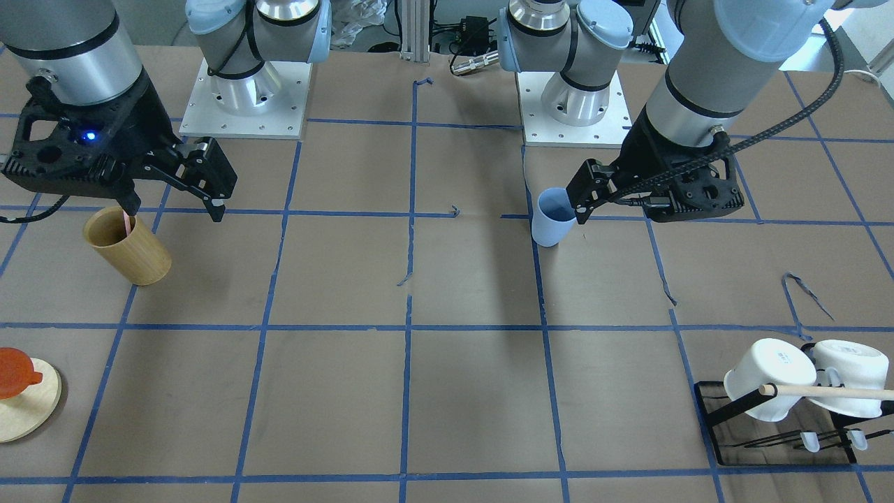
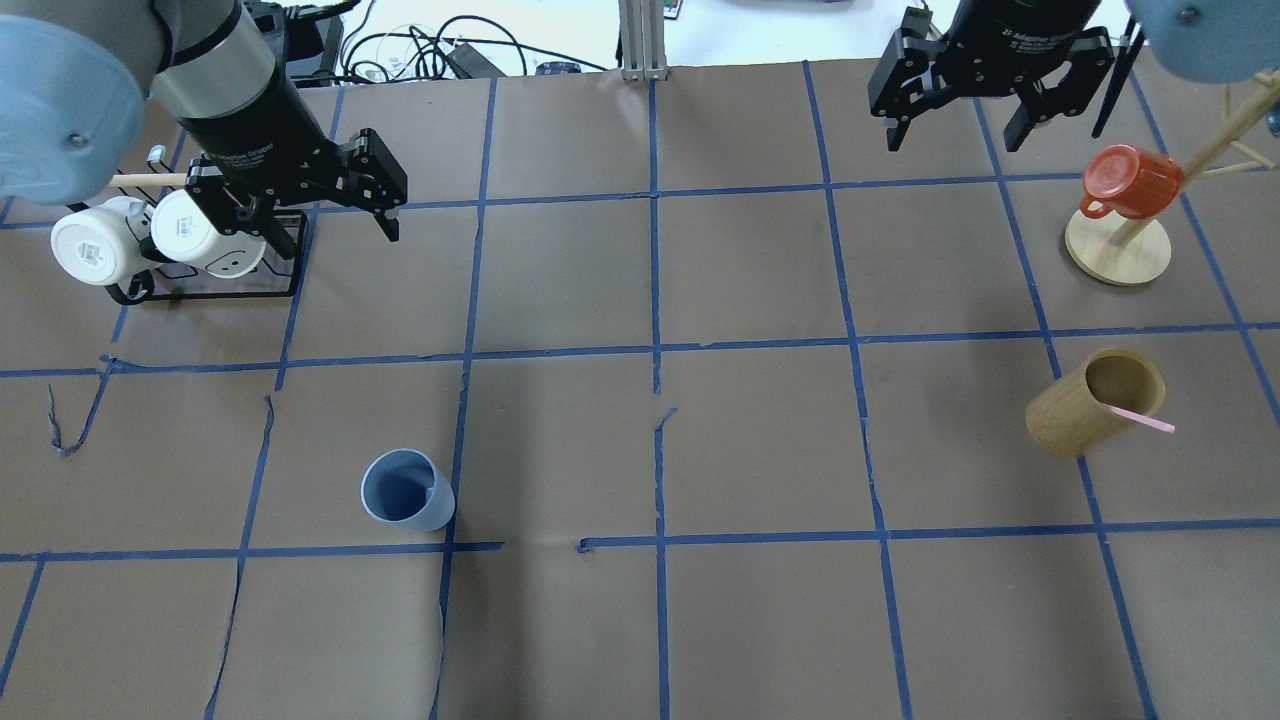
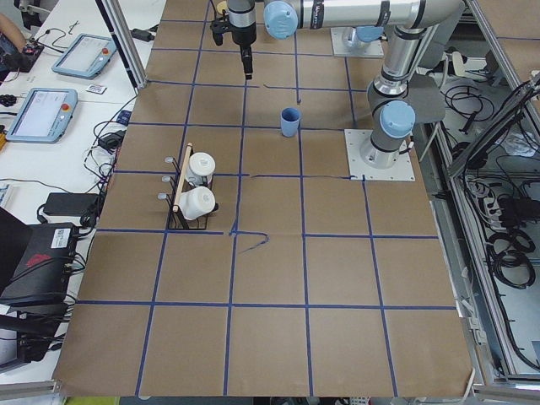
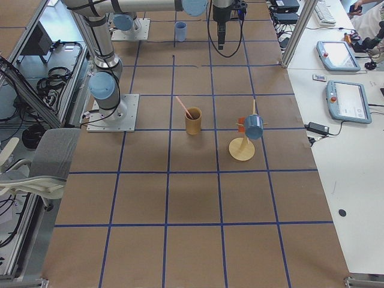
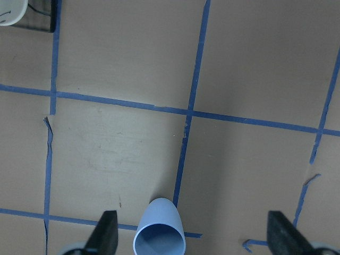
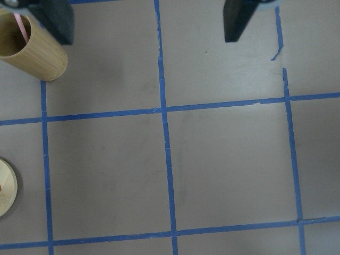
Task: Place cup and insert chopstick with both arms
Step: 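Lower the left gripper onto the light-blue cup and grasp its rim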
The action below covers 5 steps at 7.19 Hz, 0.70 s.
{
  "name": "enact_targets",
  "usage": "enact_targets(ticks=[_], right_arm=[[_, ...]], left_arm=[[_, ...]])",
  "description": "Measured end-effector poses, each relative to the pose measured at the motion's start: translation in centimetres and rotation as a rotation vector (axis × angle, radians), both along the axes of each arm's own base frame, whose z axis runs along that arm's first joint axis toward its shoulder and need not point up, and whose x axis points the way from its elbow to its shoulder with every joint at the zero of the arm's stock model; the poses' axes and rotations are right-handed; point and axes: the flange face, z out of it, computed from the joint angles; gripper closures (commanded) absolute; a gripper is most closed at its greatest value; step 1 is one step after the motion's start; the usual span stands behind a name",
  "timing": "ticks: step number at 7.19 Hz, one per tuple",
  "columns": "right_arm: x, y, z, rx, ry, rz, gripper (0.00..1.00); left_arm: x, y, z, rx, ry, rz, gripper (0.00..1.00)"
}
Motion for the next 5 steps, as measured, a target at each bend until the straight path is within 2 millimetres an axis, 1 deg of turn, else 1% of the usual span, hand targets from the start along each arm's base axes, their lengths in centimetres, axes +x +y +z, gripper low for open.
enact_targets(ticks=[3, 5], right_arm=[[-0.1, 0.0, 0.0, -0.001, 0.006, -0.008, 0.00], [-0.2, -0.1, 0.0, -0.003, 0.002, -0.005, 0.00]], left_arm=[[-0.2, 1.5, -1.7, 0.027, 0.000, -0.016, 0.00], [-0.4, 3.0, -4.0, 0.072, -0.001, -0.032, 0.01]])
